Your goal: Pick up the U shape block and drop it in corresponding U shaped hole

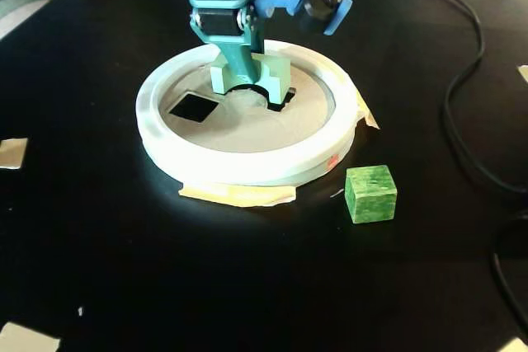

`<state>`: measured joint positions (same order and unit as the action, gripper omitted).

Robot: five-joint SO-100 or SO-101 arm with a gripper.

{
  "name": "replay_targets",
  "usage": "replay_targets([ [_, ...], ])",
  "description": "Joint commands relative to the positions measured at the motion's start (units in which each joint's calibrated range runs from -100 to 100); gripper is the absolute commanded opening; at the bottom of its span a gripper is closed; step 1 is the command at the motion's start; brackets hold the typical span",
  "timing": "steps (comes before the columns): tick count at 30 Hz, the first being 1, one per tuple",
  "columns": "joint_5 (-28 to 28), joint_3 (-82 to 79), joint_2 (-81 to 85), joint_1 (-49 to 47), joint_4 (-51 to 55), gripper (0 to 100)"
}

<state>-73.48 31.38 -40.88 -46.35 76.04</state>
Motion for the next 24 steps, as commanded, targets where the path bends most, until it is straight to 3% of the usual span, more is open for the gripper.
replay_targets([
  [1,0.1,1.0,1.0,0.4,-2.1,13],
  [4,0.1,1.0,1.5,0.5,-2.1,15],
  [7,0.1,1.1,1.9,0.5,-2.1,30],
  [10,0.1,1.2,2.1,0.5,-2.1,51],
  [13,0.1,1.2,3.1,0.3,-2.2,63],
  [24,0.1,4.4,4.1,2.4,-2.3,64],
])
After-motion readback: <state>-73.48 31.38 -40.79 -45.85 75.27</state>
